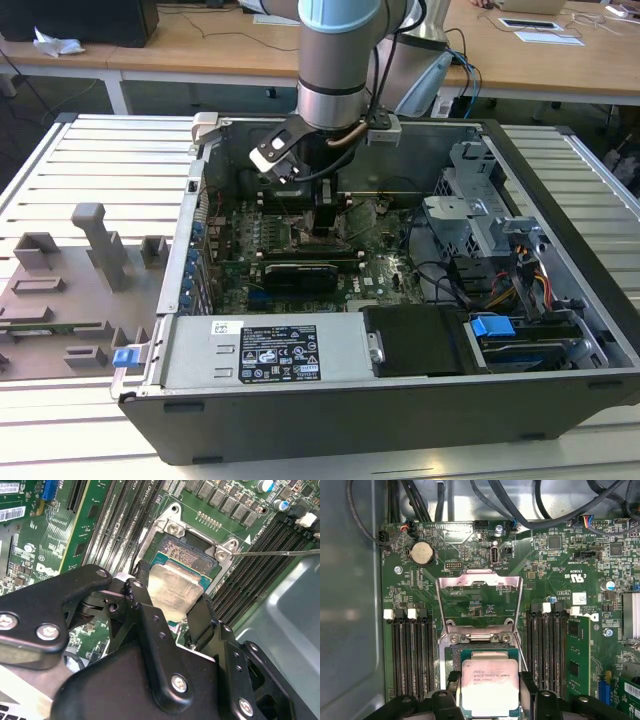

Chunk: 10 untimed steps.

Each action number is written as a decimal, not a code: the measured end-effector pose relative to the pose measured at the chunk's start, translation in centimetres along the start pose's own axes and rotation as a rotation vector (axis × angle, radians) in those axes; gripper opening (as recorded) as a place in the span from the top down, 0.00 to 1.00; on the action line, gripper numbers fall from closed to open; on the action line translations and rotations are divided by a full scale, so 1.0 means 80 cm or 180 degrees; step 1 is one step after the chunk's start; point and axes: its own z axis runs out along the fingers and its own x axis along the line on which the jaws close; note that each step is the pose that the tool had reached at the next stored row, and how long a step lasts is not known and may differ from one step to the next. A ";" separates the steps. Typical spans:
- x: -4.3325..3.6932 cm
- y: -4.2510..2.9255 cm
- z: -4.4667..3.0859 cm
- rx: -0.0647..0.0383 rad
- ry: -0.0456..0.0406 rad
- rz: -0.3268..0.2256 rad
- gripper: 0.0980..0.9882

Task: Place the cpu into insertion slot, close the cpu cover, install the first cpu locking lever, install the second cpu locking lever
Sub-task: 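Place the cpu into insertion slot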

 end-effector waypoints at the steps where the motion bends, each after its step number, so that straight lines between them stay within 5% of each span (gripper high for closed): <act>1: 0.000 0.0000 0.0012 0.0000 0.0000 0.0000 0.50; 10: 0.000 0.0000 0.0074 0.0000 0.0000 0.0000 0.50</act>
